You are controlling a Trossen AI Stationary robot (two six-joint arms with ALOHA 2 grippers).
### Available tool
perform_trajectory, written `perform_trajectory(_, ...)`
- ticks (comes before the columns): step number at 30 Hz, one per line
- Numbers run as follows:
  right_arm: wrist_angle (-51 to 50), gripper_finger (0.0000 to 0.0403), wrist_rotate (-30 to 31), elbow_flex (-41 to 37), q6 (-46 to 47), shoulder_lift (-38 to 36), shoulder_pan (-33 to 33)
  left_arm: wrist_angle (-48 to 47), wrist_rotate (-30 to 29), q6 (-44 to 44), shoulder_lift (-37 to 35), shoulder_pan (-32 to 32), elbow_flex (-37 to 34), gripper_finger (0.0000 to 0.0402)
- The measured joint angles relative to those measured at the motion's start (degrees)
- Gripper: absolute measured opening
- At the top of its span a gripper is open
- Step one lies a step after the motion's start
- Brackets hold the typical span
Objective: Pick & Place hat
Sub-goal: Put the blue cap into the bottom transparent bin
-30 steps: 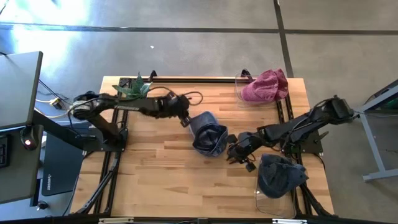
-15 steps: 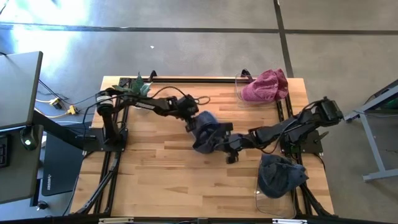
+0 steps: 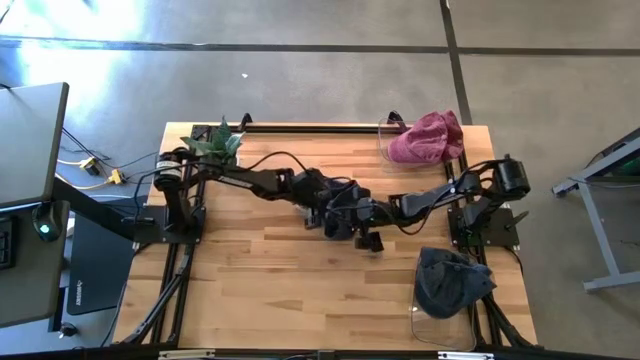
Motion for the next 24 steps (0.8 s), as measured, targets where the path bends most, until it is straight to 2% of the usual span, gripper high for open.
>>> perform_trajectory(3,-0.7,0.0007,-0.5,0.0,-0.7,-0.1,-0.3,-8.5,-8.2,-2.7,0.0,-1.4,3.4,0.0169)
perform_trajectory(7,-1.9,0.0002,0.5,0.0,-0.7,-1.4,-0.2,-25.1,-19.2,-8.6,-2.6,-2.7,9.1,0.0169)
perform_trajectory(10,-2.7,0.0004,0.4,0.0,-0.5,-1.8,-0.2,-33.2,-25.2,-12.6,-3.0,-1.8,10.7,0.0169)
perform_trajectory(12,-3.4,0.0006,0.3,0.0,0.0,-1.8,-0.2,-33.7,-28.4,-14.8,-3.0,-0.2,10.4,0.0169)
perform_trajectory(17,-4.6,0.0003,0.3,0.0,0.1,-1.8,-0.1,-32.2,-28.3,-15.2,-2.9,5.8,6.3,0.0169)
perform_trajectory(20,-4.1,0.0002,-0.2,0.0,-0.1,-1.8,-0.1,-26.6,-29.4,-14.6,-1.0,8.0,3.4,0.0169)
perform_trajectory(22,-3.2,0.0004,-0.7,0.0,-0.1,-1.8,-0.1,-25.3,-27.4,-13.1,-0.9,9.0,1.0,0.0169)
perform_trajectory(24,-1.1,0.0005,-0.8,0.0,-0.1,-1.8,-0.3,-18.4,-24.1,-10.6,-0.9,9.3,-0.8,0.0169)
